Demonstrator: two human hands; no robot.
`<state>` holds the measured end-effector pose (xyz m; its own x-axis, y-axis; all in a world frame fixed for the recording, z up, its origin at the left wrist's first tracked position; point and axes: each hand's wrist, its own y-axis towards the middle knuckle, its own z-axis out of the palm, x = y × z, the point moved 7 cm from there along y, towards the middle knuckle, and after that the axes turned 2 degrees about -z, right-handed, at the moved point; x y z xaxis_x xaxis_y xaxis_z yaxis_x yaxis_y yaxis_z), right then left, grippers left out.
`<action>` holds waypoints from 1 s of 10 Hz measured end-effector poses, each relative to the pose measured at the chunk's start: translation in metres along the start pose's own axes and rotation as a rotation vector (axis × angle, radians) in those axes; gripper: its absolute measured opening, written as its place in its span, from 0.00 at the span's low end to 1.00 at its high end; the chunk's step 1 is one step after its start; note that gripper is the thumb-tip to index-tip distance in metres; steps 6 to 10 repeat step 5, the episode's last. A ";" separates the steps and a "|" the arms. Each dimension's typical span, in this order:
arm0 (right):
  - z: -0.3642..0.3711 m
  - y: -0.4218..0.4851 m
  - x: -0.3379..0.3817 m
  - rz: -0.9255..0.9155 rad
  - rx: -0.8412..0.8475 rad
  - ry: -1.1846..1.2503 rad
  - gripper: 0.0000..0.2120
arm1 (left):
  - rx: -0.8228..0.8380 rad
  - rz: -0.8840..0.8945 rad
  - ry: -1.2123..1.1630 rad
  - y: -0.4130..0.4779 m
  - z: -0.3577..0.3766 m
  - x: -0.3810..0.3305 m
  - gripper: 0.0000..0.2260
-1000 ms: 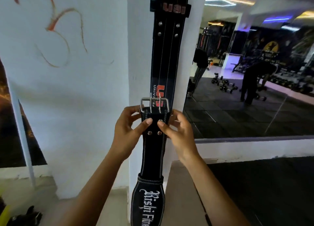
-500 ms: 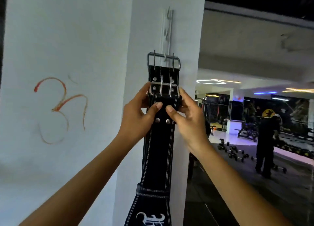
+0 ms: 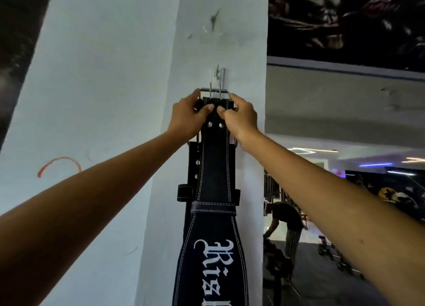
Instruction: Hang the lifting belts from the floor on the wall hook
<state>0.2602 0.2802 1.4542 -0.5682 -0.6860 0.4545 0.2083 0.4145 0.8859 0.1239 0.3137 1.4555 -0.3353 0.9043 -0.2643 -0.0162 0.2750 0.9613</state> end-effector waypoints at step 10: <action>0.014 -0.041 -0.008 -0.279 -0.037 -0.503 0.21 | 0.047 -0.004 0.324 -0.048 -0.004 0.019 0.24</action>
